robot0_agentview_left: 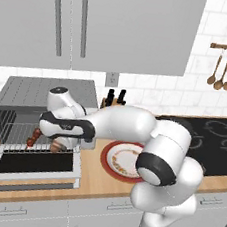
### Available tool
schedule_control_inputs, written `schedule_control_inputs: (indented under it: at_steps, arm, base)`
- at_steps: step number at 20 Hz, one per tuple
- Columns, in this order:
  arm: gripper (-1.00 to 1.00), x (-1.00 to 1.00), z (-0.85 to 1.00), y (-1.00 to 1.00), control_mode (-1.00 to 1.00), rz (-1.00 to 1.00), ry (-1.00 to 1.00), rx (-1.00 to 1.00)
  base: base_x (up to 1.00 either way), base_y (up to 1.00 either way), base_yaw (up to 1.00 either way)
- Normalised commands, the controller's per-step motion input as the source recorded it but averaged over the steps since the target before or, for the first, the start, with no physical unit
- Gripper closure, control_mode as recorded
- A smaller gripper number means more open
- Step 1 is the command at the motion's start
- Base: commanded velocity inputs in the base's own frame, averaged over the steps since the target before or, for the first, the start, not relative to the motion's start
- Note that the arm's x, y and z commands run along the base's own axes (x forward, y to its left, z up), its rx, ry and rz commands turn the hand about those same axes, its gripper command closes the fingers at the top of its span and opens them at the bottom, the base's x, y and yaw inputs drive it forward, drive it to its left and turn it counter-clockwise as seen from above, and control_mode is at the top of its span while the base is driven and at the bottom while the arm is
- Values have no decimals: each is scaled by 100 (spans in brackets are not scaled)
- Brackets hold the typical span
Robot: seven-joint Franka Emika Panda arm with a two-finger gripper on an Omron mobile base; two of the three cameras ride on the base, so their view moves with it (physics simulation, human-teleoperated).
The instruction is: Pick up the kebab skewer and baguette bread, and place them inside the toaster oven. Close the toaster oven door and start by setting the timer.
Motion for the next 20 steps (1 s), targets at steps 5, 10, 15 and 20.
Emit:
schedule_control_inputs:
  at_steps: [5, 10, 15, 20]
  arm:
    - [-100, -21, -1, 0, -100, -1, 0, 0]
    - [-100, -69, 0, 0, -100, 0, -1, 0]
    - [-100, -80, 2, 0, -100, 0, -2, 0]
    - [-100, -88, -2, -2, -100, 1, 0, 0]
  base:
    - [0, 0, 0]
    - [0, 0, 0]
    - [0, 0, 0]
    - [0, 0, 0]
